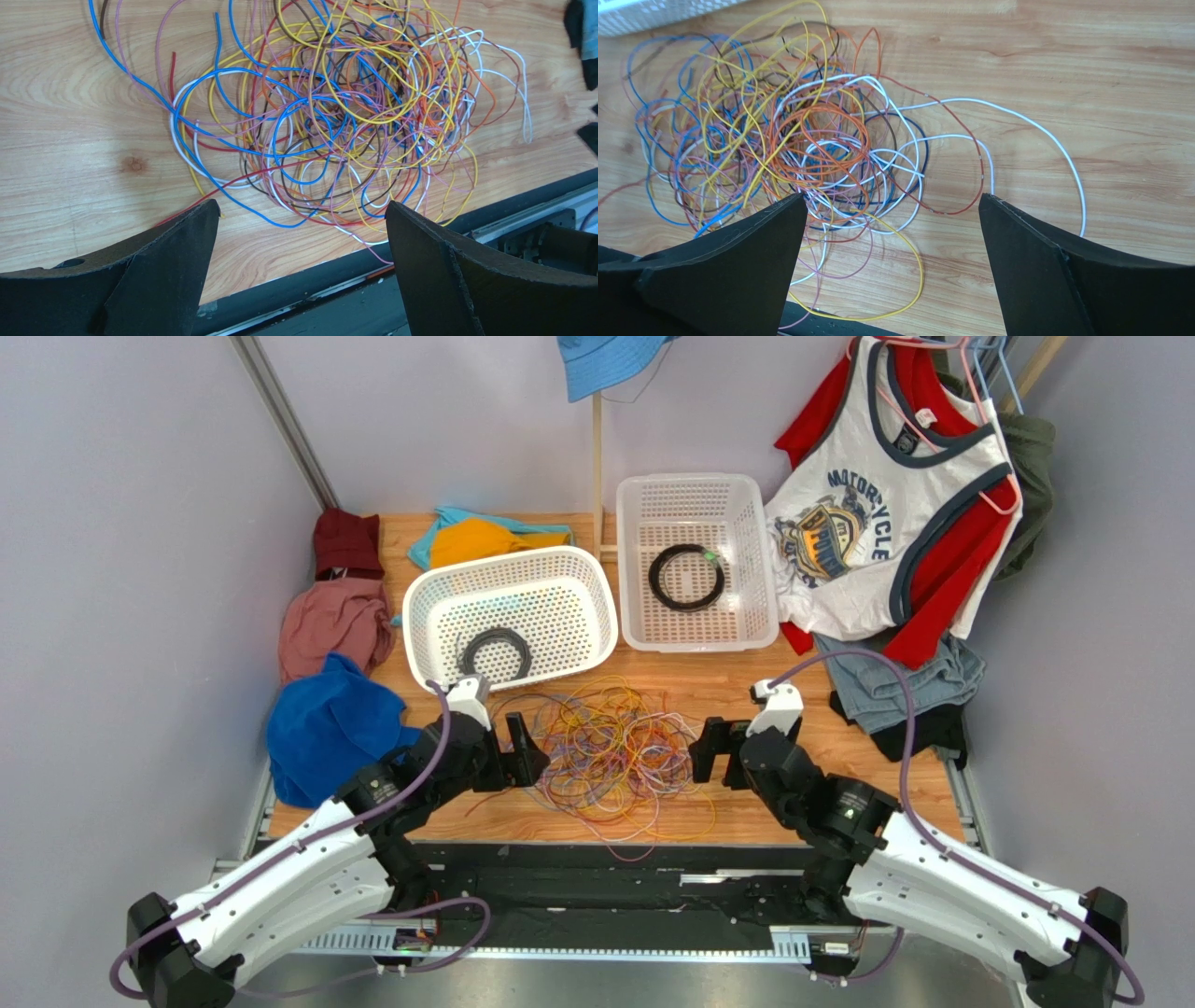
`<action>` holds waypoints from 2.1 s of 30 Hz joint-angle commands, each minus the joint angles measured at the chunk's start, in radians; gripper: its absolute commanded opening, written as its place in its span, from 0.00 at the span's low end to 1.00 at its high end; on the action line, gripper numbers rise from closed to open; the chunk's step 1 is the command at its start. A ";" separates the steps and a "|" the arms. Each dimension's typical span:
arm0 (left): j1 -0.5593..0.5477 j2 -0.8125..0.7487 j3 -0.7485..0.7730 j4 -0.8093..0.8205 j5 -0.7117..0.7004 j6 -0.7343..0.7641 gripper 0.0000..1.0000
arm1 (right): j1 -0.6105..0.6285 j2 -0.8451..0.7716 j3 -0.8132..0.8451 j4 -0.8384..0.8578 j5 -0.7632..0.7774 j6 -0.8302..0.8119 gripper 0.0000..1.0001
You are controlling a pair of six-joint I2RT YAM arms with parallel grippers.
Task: Untangle the cables
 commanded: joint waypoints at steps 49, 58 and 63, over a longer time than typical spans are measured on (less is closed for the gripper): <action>-0.008 -0.080 0.185 0.362 0.241 0.260 0.96 | 0.036 0.246 1.019 -0.156 -0.278 -0.246 0.00; -0.261 -0.048 -0.010 0.806 0.187 0.480 0.96 | 0.037 0.260 1.042 -0.187 -0.290 -0.246 0.00; -0.344 0.096 -0.007 0.862 0.111 0.565 0.96 | 0.036 0.280 1.090 -0.198 -0.314 -0.243 0.00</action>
